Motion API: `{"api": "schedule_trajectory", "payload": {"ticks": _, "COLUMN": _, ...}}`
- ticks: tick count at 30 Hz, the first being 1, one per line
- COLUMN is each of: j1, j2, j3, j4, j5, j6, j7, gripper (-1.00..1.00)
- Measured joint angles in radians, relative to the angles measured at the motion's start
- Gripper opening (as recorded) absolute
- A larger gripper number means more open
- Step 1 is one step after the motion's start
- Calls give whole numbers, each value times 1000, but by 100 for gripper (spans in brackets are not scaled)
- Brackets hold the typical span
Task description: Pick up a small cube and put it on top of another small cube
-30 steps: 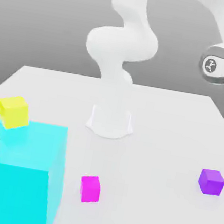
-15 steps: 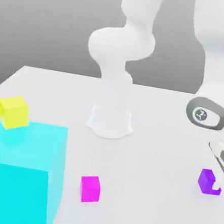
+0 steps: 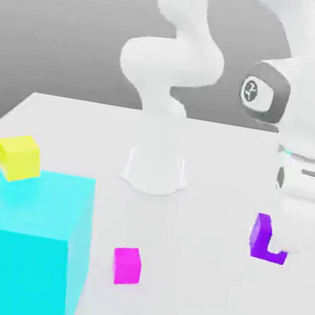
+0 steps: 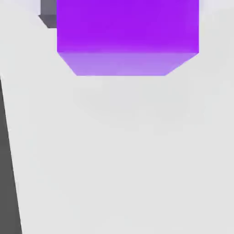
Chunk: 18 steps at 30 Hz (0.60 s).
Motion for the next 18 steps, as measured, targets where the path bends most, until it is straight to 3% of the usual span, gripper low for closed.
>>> {"api": "schedule_trajectory", "payload": {"ticks": 10, "j1": -256, "j2": -209, "j3": -289, "j4": 94, "j5": -58, "j6": -306, "j7": -281, "gripper": -100}}
{"api": "schedule_trajectory", "payload": {"ticks": 14, "j1": -348, "j2": -189, "j3": -417, "j4": 80, "j5": -78, "j6": -279, "j7": -390, "gripper": -100}}
{"api": "schedule_trajectory", "payload": {"ticks": 15, "j1": -356, "j2": -179, "j3": -431, "j4": 69, "j5": -79, "j6": -258, "j7": -401, "gripper": 100}}
{"api": "schedule_trajectory", "payload": {"ticks": 18, "j1": -356, "j2": -179, "j3": -431, "j4": 69, "j5": -79, "j6": -258, "j7": -401, "gripper": 100}}
